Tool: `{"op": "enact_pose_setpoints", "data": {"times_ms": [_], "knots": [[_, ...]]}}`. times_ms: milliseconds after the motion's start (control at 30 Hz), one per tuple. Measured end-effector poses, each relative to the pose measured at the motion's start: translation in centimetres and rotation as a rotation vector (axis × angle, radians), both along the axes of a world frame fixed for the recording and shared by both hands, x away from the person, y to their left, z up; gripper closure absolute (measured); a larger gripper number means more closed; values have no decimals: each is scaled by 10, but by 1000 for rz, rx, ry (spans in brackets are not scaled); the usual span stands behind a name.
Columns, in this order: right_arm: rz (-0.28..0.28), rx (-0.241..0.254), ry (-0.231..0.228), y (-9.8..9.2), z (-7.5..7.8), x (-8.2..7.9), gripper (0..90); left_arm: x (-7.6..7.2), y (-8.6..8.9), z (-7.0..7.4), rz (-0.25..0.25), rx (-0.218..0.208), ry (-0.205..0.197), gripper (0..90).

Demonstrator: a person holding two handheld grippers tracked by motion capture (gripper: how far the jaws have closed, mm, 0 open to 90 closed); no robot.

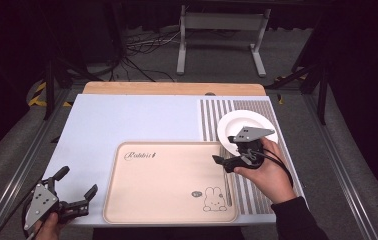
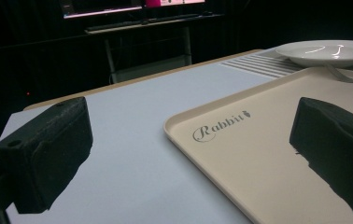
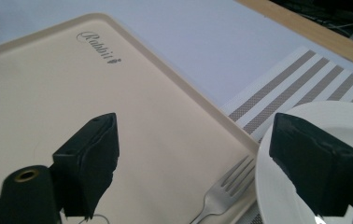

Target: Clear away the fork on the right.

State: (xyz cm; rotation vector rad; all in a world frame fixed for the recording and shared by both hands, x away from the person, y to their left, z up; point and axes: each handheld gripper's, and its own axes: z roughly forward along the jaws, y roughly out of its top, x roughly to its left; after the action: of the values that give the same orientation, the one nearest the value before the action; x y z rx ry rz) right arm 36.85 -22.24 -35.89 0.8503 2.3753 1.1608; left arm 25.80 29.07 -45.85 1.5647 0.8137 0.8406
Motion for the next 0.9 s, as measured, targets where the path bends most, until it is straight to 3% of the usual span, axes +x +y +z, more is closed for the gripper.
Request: {"op": "enact_pose_setpoints", "data": {"times_ms": [200, 533, 733, 767, 800, 900], "knots": [[-36, 53, -15, -21, 4, -10, 146, 0, 0, 0, 2, -3, 0, 0], [-48, 184, -124, -63, -8, -26, 77, 1, 1, 0, 9, -1, 1, 0], [-77, 315, -167, -93, -30, -39, 51, 1, 1, -1, 9, -9, 1, 0], [-77, 315, -167, -93, -30, -39, 51, 1, 1, -1, 10, -8, 3, 0], [-88, 369, -176, -105, -42, -44, 41, 1, 1, -1, 9, -9, 2, 0], [-87, 401, -205, -118, -59, -50, 33, 0, 1, -1, 9, -9, 0, 0]]}}
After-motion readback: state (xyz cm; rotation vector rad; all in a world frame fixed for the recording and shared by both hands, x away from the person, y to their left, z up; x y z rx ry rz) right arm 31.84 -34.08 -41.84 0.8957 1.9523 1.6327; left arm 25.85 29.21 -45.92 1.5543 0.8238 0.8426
